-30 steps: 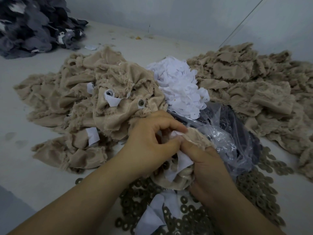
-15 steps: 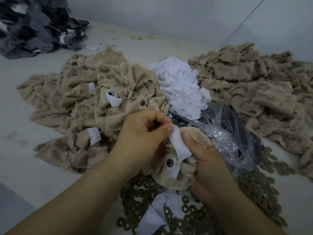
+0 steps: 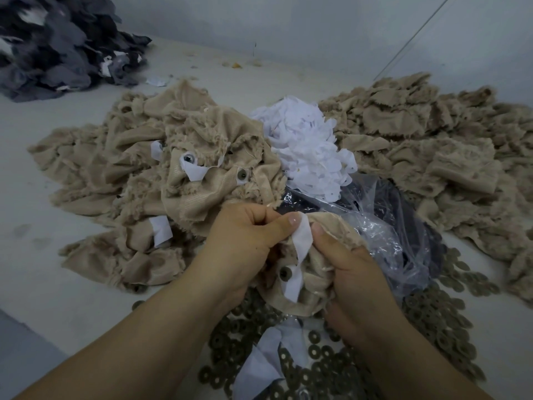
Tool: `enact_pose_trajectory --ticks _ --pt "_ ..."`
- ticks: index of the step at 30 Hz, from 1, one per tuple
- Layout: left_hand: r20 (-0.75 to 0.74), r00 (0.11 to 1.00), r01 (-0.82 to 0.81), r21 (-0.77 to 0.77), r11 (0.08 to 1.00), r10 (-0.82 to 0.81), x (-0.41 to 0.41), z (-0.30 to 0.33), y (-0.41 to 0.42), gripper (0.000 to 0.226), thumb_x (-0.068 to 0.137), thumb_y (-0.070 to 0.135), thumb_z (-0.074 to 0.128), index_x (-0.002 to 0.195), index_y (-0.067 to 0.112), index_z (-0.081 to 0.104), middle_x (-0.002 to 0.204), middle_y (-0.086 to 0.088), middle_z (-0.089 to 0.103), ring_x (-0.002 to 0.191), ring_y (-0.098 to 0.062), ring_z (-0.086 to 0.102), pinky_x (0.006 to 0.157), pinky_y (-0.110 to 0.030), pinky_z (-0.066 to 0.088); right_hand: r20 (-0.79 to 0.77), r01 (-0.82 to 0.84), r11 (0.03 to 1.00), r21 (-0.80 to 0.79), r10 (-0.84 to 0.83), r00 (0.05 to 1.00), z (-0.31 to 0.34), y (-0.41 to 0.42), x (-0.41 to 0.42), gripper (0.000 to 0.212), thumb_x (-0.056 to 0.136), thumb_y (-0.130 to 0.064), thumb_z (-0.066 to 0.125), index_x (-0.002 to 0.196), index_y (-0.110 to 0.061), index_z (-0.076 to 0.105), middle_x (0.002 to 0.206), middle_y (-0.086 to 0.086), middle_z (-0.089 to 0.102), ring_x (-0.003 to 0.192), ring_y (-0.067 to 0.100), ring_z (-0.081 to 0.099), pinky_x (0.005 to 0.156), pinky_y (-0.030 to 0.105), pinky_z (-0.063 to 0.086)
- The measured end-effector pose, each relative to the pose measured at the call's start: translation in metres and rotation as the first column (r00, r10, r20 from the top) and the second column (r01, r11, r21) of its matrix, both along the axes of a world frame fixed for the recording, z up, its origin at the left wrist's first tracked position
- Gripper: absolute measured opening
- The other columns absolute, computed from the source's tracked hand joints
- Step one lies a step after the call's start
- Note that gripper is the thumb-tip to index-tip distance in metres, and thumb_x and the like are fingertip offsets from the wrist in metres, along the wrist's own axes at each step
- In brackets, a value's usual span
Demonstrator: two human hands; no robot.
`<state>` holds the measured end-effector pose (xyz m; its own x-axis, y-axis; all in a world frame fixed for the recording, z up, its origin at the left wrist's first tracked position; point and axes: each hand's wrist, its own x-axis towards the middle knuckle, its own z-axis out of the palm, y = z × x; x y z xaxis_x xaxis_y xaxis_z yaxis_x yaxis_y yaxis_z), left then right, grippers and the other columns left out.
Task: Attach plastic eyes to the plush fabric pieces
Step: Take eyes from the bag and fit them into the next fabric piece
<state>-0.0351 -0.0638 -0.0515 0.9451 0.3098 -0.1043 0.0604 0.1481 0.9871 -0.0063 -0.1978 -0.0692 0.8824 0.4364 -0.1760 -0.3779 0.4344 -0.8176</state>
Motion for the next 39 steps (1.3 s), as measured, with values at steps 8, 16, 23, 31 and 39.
enact_pose_trajectory --ticks 8,16,23,31,39 --pt "0.073 0.994 -0.078 0.01 0.997 0.077 0.0 -0.007 0.006 0.029 0.067 0.036 0.076 0.068 0.007 0.073 0.071 -0.021 0.07 0.062 -0.027 0.063 0.068 -0.039 0.058 0.462 0.271 0.523 -0.808 0.277 0.843 0.015 -0.029 0.033 0.035 0.082 0.001 0.054 0.055 -0.02 0.048 0.056 -0.002 0.053 0.05 0.011 0.048 0.046 0.017 0.038" --pt "0.063 0.995 -0.082 0.0 0.997 0.082 -0.001 -0.003 0.001 0.043 0.064 0.04 0.079 0.074 -0.001 0.071 0.08 -0.03 0.069 0.072 -0.037 0.064 0.081 -0.066 0.053 0.357 0.474 0.026 -0.88 0.695 0.624 -0.006 -0.026 0.035 0.024 0.092 -0.011 0.054 0.071 -0.021 0.046 0.071 -0.012 0.037 0.067 0.006 0.043 0.061 0.017 0.034" --pt "0.054 0.994 -0.097 -0.014 0.995 0.097 0.0 -0.002 0.002 0.043 0.063 0.04 0.079 0.074 -0.001 0.07 0.08 -0.031 0.068 0.07 -0.036 0.061 0.077 -0.071 0.048 0.522 0.551 0.161 -0.819 0.609 0.597 0.0 -0.027 0.032 0.014 0.084 -0.008 0.056 0.081 -0.021 0.062 0.072 -0.009 0.056 0.071 0.014 0.054 0.057 0.023 0.037" --pt "0.079 0.996 -0.033 -0.016 0.999 0.034 -0.002 -0.002 0.003 0.04 0.061 0.041 0.076 0.072 0.002 0.071 0.069 -0.024 0.067 0.056 -0.028 0.059 0.051 -0.034 0.052 0.416 0.038 0.849 -0.526 0.219 0.883 0.015 -0.023 0.026 0.037 0.079 0.015 0.067 0.084 -0.019 0.078 0.086 0.007 0.077 0.082 0.022 0.074 0.068 0.034 0.062" --pt "0.133 0.991 -0.02 0.093 0.995 0.007 -0.003 -0.001 0.0 0.044 0.062 0.044 0.073 0.072 0.001 0.071 0.077 -0.029 0.068 0.068 -0.045 0.063 0.069 -0.056 0.056 0.121 -0.114 0.948 -0.297 0.156 0.98 0.013 -0.019 0.023 0.025 0.083 0.008 0.066 0.094 -0.012 0.077 0.094 0.018 0.077 0.081 0.03 0.076 0.061 0.032 0.06"
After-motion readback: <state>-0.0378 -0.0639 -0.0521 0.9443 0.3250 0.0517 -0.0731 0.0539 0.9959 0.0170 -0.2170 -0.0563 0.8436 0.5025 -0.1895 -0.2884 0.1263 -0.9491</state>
